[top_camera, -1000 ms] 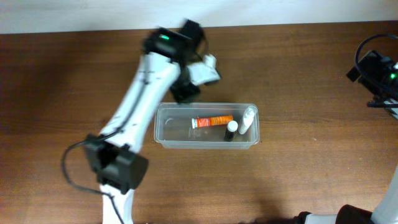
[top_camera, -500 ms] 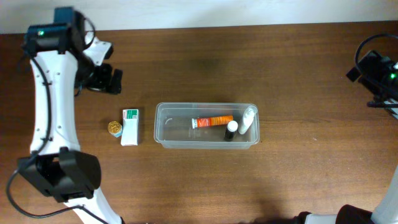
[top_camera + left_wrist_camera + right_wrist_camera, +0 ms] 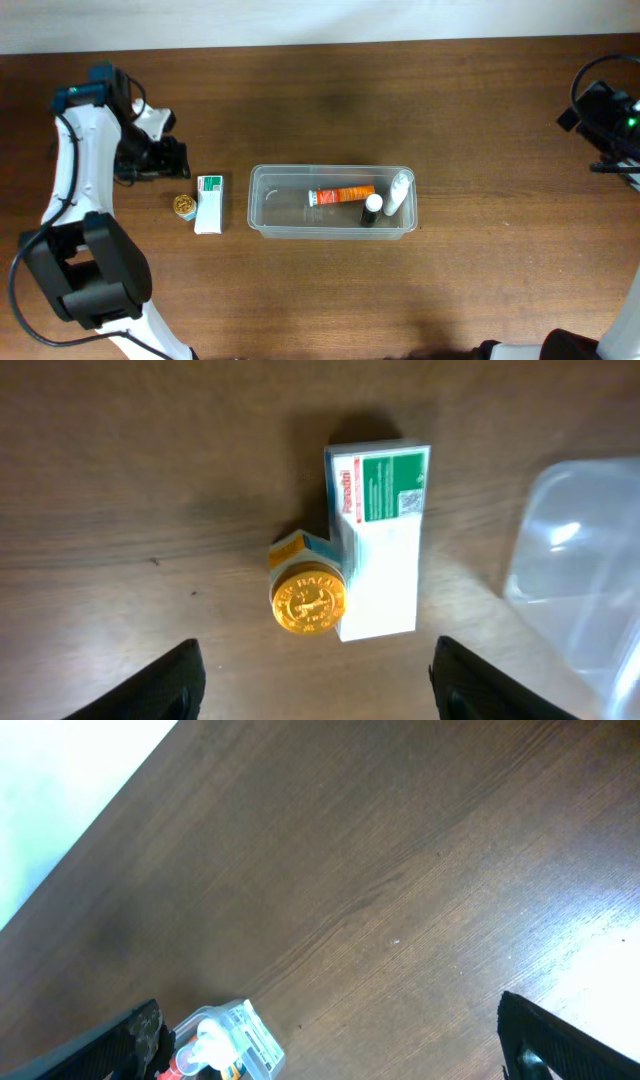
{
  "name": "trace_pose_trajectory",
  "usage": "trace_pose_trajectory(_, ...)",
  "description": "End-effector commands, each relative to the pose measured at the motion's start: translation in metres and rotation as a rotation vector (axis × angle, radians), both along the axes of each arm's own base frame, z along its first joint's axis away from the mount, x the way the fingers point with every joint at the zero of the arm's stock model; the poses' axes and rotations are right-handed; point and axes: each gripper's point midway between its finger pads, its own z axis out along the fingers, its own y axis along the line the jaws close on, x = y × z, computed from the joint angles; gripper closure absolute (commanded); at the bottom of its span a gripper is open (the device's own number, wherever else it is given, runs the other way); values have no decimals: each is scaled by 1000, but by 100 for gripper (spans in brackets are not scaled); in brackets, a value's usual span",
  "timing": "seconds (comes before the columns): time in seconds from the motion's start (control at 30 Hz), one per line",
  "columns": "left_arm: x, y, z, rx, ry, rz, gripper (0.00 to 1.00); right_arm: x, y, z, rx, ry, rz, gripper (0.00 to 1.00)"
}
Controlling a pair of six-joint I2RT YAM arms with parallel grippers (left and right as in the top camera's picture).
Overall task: Pack container
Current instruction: 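Move the left gripper to the gold-lidded jar and grasp it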
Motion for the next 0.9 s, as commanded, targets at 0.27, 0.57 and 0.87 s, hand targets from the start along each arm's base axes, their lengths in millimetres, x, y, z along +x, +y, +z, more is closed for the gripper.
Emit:
trace_pose_trajectory(0.27, -8, 9, -48, 60, 17, 46, 36, 1, -1, 2, 5, -7, -7, 2)
trace_pose_trajectory(0.57, -19, -9, -71, 75, 42, -8, 36, 1, -1, 2, 5, -7, -6, 2)
trace_pose_trajectory(0.87, -23, -6, -80, 107, 52, 19, 53, 1, -1, 2, 5, -7, -6, 2)
